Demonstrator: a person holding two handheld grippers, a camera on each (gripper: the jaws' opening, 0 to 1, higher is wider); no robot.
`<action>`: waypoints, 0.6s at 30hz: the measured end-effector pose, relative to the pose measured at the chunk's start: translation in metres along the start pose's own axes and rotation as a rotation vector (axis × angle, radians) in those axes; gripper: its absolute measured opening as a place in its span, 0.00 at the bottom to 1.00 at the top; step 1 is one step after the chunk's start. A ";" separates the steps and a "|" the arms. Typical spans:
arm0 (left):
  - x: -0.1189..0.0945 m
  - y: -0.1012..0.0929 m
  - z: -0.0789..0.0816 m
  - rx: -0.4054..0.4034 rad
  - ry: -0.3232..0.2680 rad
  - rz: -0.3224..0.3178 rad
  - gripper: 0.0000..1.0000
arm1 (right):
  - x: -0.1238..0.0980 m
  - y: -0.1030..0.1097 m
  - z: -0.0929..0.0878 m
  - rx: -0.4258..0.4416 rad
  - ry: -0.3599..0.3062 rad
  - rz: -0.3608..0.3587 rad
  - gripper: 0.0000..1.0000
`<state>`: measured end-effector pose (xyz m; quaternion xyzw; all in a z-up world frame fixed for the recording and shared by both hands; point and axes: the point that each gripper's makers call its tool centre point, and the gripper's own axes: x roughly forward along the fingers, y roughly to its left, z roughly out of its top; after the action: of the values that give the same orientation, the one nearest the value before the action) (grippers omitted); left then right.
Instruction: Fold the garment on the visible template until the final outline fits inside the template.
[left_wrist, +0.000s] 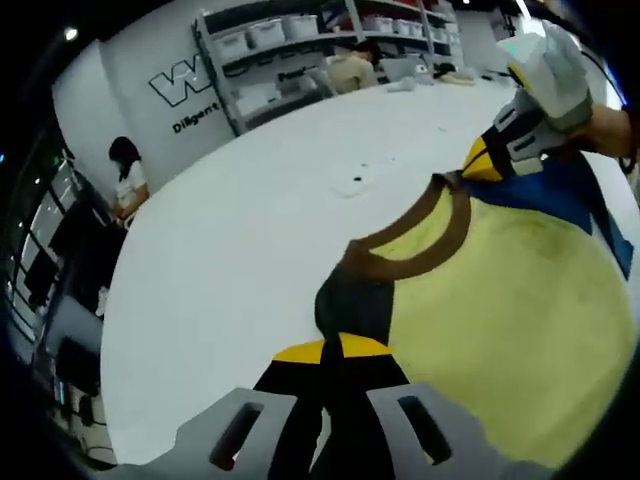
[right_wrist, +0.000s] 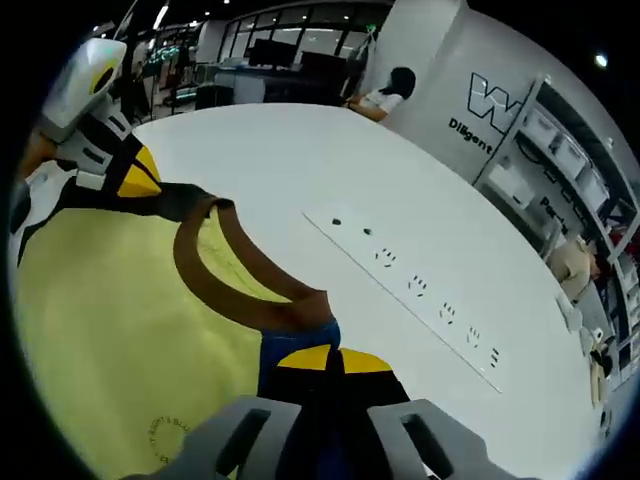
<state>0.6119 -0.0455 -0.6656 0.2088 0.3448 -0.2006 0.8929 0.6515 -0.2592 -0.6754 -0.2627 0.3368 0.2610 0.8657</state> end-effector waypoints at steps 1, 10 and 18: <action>0.001 0.000 -0.002 -0.002 0.004 0.000 0.04 | 0.000 0.001 -0.002 0.015 0.000 0.001 0.00; -0.017 0.008 0.003 -0.003 0.002 0.016 0.33 | -0.025 -0.002 0.007 0.215 -0.083 0.039 0.15; -0.047 0.000 0.014 0.011 -0.043 0.002 0.63 | -0.061 0.015 0.016 0.261 -0.141 0.106 0.49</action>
<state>0.5872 -0.0430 -0.6233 0.2097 0.3240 -0.2063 0.8991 0.6102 -0.2553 -0.6255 -0.1107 0.3198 0.2781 0.8989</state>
